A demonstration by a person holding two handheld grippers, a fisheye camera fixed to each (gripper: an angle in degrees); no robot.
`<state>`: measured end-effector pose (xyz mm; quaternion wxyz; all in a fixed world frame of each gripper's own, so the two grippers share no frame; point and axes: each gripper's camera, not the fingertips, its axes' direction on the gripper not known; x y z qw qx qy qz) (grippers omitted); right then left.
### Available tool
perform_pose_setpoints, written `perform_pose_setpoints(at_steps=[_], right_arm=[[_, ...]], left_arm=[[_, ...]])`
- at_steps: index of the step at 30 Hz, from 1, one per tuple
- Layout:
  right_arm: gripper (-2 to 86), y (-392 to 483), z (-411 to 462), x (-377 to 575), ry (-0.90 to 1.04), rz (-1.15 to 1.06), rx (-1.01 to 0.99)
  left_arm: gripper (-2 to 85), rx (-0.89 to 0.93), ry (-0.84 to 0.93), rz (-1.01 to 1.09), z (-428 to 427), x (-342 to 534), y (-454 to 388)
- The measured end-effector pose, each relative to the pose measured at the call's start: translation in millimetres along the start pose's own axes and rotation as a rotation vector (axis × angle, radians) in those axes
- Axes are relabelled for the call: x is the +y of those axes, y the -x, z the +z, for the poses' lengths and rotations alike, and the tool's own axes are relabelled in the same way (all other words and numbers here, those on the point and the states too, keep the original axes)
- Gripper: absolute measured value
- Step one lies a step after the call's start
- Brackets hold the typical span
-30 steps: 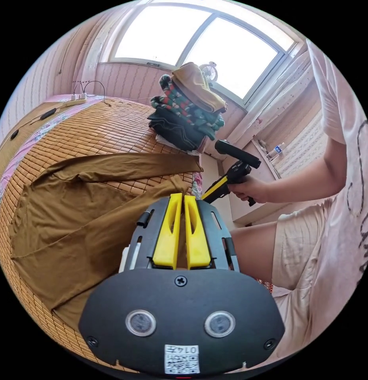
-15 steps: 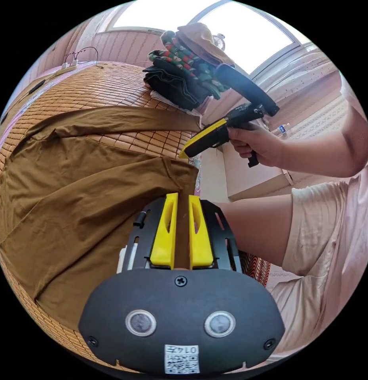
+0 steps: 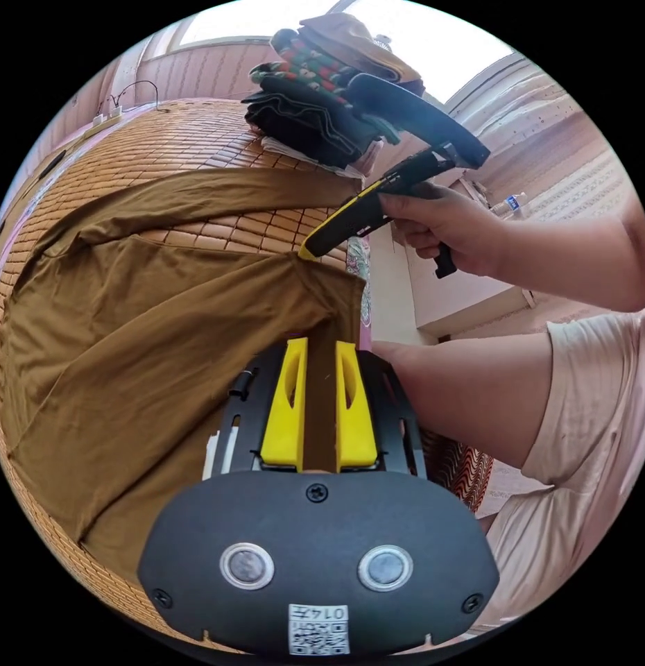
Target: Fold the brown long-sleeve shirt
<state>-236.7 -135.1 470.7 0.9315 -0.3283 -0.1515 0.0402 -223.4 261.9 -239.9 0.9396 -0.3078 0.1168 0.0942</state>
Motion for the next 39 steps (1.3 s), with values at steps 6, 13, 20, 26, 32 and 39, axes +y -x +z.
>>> perform_pose_setpoints(at_steps=[6,13,20,26,32,39], right_arm=[[9.9,-55.7,-27.4,18.9,-0.18,0.266,0.094],[11.8,-105.9,-21.1,39.3,-0.248,0.514,0.238],[4.4,-128.1,-5.9,55.8,-0.284,0.529,0.023],[1.1,-111.8,-16.7,71.7,-0.327,0.359,-0.079],[0.7,-57.6,-49.4,68.4,-0.434,0.011,-0.419],[0.8,44.0,-94.1,46.7,-0.423,-0.555,-0.767]], left_arm=[[6.3,-0.022,-0.082,0.013,-29.1,-25.3,32.6],[6.5,-0.208,-0.113,0.073,-55.2,-130.8,118.2],[8.1,-0.31,-0.021,0.154,-28.5,-225.3,156.8],[1.3,-0.213,0.052,0.14,-10.7,-243.2,184.5],[-0.9,-0.164,-0.089,0.039,-66.7,-216.9,195.8],[-0.9,-0.269,-0.405,-0.071,-234.9,-98.9,192.9]])
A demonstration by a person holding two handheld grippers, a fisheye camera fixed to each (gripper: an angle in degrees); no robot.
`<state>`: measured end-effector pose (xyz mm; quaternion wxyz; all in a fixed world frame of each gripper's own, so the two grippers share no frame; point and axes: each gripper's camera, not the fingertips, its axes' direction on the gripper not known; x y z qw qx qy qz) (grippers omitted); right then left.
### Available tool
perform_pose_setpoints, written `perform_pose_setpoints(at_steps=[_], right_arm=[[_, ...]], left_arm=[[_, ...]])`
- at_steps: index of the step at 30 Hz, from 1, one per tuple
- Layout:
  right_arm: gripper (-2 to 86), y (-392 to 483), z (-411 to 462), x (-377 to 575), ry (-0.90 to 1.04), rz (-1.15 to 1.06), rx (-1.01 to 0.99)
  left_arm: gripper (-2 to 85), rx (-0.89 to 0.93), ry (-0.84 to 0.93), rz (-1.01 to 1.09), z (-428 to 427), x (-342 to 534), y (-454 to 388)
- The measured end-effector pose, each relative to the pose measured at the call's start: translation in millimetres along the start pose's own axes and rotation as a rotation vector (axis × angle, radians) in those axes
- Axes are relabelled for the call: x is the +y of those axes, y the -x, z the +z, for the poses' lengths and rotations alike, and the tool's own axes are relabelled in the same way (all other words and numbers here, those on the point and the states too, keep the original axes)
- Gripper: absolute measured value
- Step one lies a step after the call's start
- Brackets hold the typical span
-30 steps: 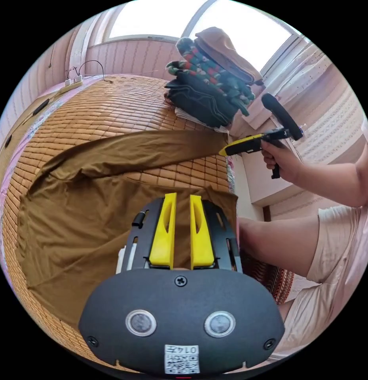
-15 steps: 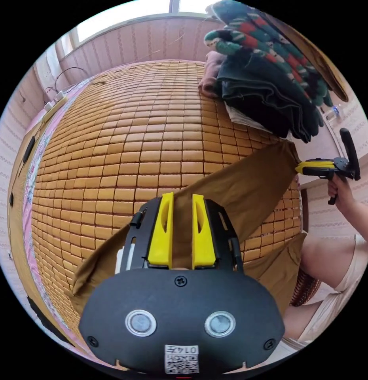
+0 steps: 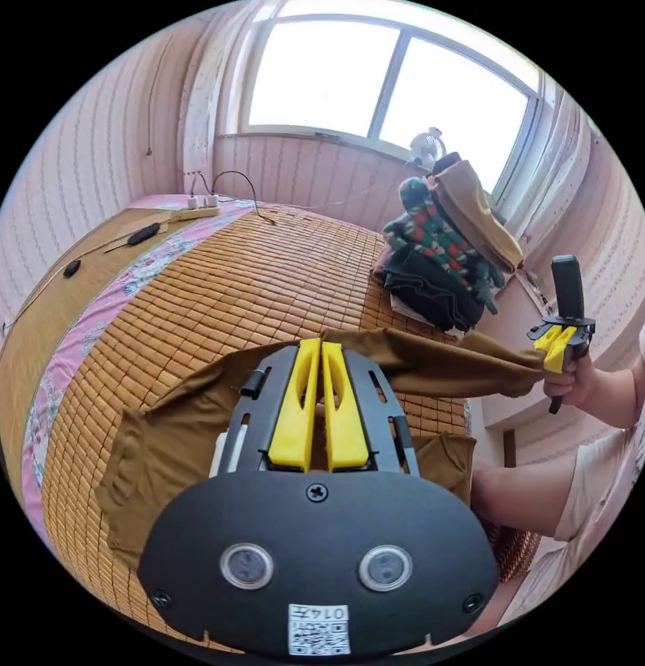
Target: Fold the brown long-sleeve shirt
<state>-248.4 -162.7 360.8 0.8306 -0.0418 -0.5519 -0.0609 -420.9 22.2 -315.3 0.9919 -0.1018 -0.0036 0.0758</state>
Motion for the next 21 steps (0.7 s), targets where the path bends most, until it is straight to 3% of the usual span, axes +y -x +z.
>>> perform_pose_setpoints(at_steps=[4,7,10,16,21], right_arm=[[1.4,49.9,109.4,4.8,0.451,-0.168,-0.123],[2.6,80.0,186.0,41.1,0.716,-0.268,0.064],[4.6,94.1,225.8,68.1,0.853,-0.314,0.126],[5.7,81.3,238.3,57.0,0.811,-0.157,0.231],[3.7,60.6,252.4,39.3,0.774,-0.046,0.321]], left_arm=[[-0.1,-0.107,0.008,-0.207,-91.5,90.3,44.1],[4.1,-0.161,0.102,-0.397,-123.4,171.3,70.5],[5.1,-0.182,0.189,-0.585,-144.7,237.8,83.4],[5.1,-0.09,0.224,-0.737,-168.5,287.3,57.9],[6.2,-0.023,0.282,-0.645,-153.0,277.0,23.0]])
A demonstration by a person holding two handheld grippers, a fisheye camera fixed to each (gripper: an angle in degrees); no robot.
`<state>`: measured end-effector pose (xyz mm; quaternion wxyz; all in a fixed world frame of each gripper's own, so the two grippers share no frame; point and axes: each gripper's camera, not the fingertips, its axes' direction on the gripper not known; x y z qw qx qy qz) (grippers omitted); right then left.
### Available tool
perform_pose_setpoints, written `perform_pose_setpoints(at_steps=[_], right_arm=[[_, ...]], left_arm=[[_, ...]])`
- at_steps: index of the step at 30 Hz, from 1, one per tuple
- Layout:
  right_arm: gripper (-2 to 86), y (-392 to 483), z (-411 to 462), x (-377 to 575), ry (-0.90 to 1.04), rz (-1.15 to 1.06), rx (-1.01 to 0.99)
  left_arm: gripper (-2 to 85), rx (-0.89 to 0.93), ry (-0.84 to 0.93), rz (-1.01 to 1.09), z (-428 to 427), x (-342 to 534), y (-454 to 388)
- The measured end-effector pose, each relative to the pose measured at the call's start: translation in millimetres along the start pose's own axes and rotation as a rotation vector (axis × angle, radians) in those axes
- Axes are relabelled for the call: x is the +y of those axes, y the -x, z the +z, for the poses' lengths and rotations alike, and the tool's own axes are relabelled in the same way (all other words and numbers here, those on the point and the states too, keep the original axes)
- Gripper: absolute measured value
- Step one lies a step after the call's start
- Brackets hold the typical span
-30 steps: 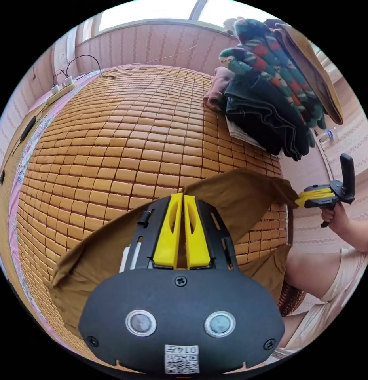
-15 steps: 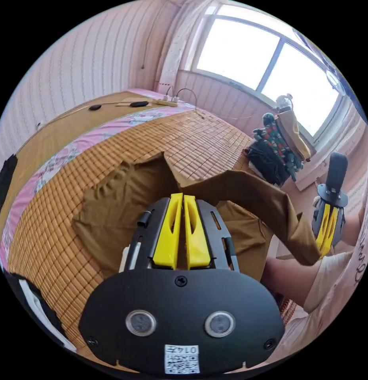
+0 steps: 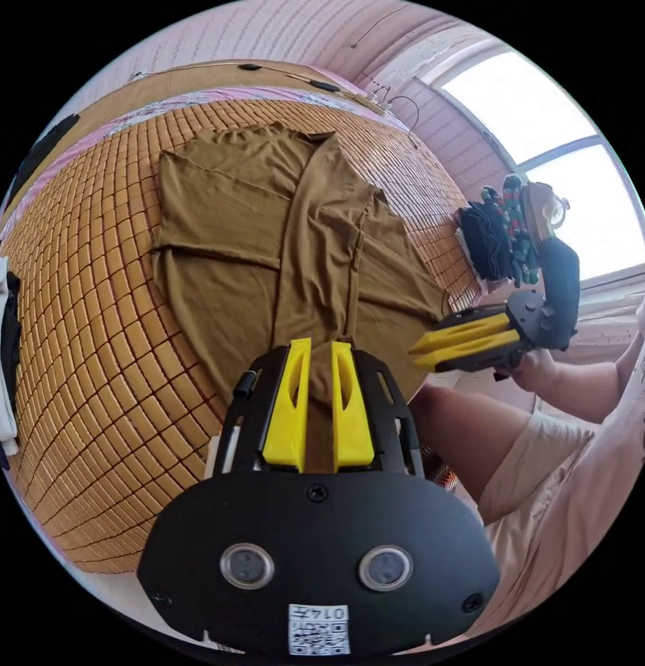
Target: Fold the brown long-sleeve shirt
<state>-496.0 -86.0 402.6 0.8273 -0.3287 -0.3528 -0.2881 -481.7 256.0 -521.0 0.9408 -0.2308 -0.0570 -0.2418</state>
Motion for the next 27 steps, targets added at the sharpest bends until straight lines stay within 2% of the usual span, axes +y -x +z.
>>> perform_pose_setpoints(at_steps=[4,7,14,18,27], right_arm=[[3.3,-9.0,0.9,-24.5,-0.033,0.055,0.016],[3.0,-14.0,-3.2,-39.3,-0.048,0.086,0.003],[2.3,-15.3,-18.6,-53.2,-0.044,0.093,0.026],[2.3,-10.8,-22.2,-60.4,-0.019,0.081,0.016],[4.1,17.9,-15.6,-80.1,0.057,0.021,-0.028]], left_arm=[[7.1,-0.017,0.08,0.106,32.6,-15.6,-31.5],[3.7,-0.065,0.141,0.101,62.8,-15.8,-27.2],[-0.4,-0.009,0.004,0.07,-3.7,7.2,-7.8],[-0.6,0.045,-0.039,-0.044,-54.2,46.1,18.3],[-0.6,0.004,0.155,-0.306,-49.6,105.7,74.7]])
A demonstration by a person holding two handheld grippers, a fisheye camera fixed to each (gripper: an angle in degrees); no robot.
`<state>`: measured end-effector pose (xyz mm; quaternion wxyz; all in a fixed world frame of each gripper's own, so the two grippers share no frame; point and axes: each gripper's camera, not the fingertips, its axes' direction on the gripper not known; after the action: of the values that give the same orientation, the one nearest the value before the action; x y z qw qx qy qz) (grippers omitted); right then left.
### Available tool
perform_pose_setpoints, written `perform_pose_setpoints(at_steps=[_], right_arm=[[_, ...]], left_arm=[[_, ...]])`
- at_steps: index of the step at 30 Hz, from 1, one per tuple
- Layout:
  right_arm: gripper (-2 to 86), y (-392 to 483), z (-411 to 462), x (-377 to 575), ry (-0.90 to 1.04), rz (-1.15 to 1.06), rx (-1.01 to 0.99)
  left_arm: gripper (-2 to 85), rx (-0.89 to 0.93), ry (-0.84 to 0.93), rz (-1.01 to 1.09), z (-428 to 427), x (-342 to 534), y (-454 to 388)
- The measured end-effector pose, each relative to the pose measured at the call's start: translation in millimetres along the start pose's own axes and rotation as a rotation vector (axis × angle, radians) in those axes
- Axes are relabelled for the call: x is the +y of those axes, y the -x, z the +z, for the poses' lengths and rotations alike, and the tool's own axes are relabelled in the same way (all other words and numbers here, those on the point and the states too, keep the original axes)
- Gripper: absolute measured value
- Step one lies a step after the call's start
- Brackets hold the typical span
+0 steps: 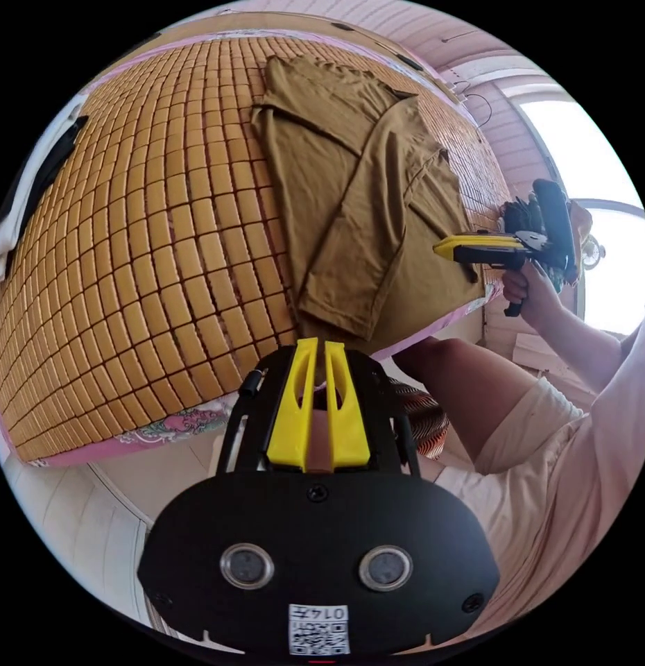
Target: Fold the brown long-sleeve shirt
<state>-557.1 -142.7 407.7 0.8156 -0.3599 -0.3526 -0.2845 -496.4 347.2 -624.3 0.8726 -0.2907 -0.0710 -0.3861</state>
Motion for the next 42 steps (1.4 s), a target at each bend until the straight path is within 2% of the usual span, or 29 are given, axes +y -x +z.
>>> perform_pose_setpoints(at_steps=[5,8,10,13,17,20,22,25,29,33,35,39,42], right_arm=[[5.5,-35.7,-53.1,-21.9,-0.147,0.039,0.214],[6.9,-64.0,-88.6,-40.8,-0.219,0.044,0.405],[8.2,-83.3,-103.3,-54.2,-0.234,0.02,0.537],[9.8,-106.2,-108.1,-71.1,-0.17,-0.014,0.578],[8.2,-128.6,-111.2,-82.5,-0.134,0.0,0.569],[3.6,-141.9,-131.0,-80.9,-0.196,0.037,0.49],[1.9,-153.3,-145.9,-75.2,-0.236,0.064,0.4],[0.9,-165.2,-165.5,-65.0,-0.288,0.092,0.297],[0.3,-183.7,-180.3,-52.2,-0.333,0.172,0.249],[0.1,-200.7,-195.6,-41.7,-0.34,0.263,0.234],[0.3,-202.4,-203.5,-39.7,-0.345,0.271,0.237],[1.4,-199.5,-222.5,-51.5,-0.345,0.223,0.243],[5.5,-198.0,-240.4,-76.1,-0.391,0.183,0.267]], left_arm=[[-0.9,-0.004,-0.047,0.062,-33.7,-15.6,-0.7],[-0.9,0.016,-0.166,0.228,-63.4,-84.0,-17.5],[-0.7,0.077,-0.259,0.364,-77.6,-160.7,-35.5],[0.1,0.156,-0.293,0.49,-78.7,-268.8,-66.1],[3.9,0.145,-0.29,0.576,-65.9,-379.5,-117.9],[6.7,0.113,-0.288,0.559,-49.1,-448.0,-155.0],[7.6,0.054,-0.208,0.54,-24.2,-492.1,-175.1],[2.0,0.014,-0.075,0.539,0.4,-526.9,-186.0],[0.1,0.116,-0.142,0.504,-21.3,-542.9,-180.0],[5.8,0.271,-0.125,0.308,-26.9,-567.7,-142.8],[7.3,0.35,-0.103,0.275,-33.9,-571.8,-129.5],[8.1,0.358,-0.095,0.293,-74.9,-563.0,-110.3],[8.3,0.329,-0.139,0.347,-118.0,-544.6,-98.4]])
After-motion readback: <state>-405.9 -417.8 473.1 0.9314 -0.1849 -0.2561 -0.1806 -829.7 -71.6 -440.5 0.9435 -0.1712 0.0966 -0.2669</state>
